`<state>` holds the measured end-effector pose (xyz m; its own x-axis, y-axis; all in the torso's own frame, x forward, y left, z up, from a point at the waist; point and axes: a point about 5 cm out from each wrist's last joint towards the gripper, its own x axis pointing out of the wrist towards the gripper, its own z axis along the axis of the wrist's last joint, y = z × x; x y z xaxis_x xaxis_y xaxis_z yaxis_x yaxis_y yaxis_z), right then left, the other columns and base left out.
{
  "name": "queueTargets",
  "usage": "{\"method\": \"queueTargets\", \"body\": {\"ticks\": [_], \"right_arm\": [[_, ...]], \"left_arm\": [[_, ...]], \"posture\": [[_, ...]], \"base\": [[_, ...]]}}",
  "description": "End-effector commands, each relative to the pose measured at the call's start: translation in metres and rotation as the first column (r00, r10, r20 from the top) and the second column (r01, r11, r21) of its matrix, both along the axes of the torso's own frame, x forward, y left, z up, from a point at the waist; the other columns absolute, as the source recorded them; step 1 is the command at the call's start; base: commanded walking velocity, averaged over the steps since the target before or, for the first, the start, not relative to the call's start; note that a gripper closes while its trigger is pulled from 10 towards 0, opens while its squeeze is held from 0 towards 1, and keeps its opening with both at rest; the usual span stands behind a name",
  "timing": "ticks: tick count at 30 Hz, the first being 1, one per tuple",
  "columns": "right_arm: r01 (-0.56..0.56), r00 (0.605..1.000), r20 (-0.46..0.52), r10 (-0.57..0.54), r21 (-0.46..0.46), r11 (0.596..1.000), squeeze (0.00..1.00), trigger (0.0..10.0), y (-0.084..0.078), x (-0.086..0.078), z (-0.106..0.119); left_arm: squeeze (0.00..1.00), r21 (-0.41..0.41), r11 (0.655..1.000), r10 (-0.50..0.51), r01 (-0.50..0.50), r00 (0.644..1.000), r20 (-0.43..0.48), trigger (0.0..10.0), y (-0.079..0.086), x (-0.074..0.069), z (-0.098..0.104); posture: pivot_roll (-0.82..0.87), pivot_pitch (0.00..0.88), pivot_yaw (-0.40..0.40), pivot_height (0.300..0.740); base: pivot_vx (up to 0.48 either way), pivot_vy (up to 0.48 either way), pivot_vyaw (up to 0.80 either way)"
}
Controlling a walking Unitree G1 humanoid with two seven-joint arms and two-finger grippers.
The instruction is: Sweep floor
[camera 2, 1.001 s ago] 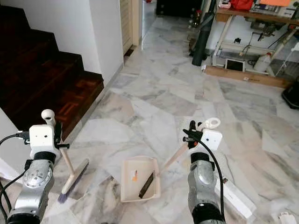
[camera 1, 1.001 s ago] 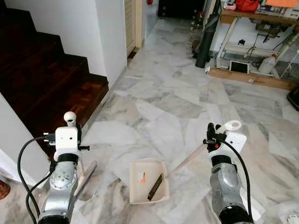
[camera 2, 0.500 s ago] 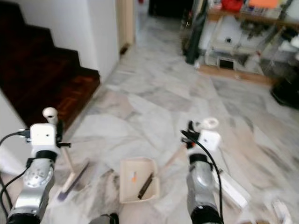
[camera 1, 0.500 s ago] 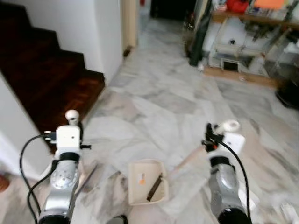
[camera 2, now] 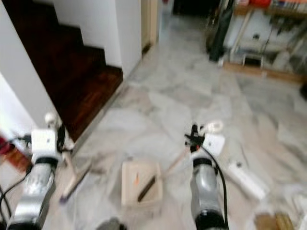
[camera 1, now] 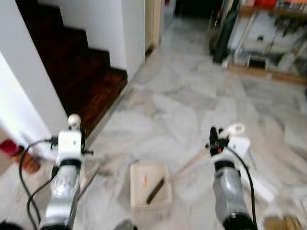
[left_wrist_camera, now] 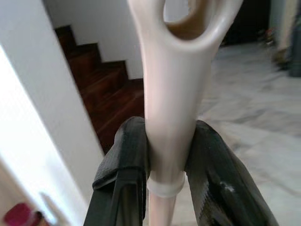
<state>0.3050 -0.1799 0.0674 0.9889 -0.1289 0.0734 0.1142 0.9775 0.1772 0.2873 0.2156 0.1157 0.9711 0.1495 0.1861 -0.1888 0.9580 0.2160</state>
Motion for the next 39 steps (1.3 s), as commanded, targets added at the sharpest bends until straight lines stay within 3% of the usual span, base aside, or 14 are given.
{"method": "queueTargets", "body": {"ticks": [1,39], "right_arm": [[0.003,0.999,0.049,-0.003,-0.004,1.0,0.0,10.0,-0.0004,0.0044,0.0113],[-0.009,0.999,0.047,0.01,-0.01,1.0,0.0,10.0,-0.0026,0.0086,0.0158]], "left_arm": [[0.0,0.019,1.0,-0.001,0.0,0.999,0.049,10.0,-0.0001,0.0005,0.0113],[0.0,0.0,1.0,0.025,-0.025,0.998,0.049,10.0,-0.0029,-0.0033,0.0104]], "posture": [[0.17,0.0,-0.043,0.74],[0.18,0.0,-0.074,0.74]], "base": [[-0.27,0.0,0.0],[-0.274,0.0,0.0]]}}
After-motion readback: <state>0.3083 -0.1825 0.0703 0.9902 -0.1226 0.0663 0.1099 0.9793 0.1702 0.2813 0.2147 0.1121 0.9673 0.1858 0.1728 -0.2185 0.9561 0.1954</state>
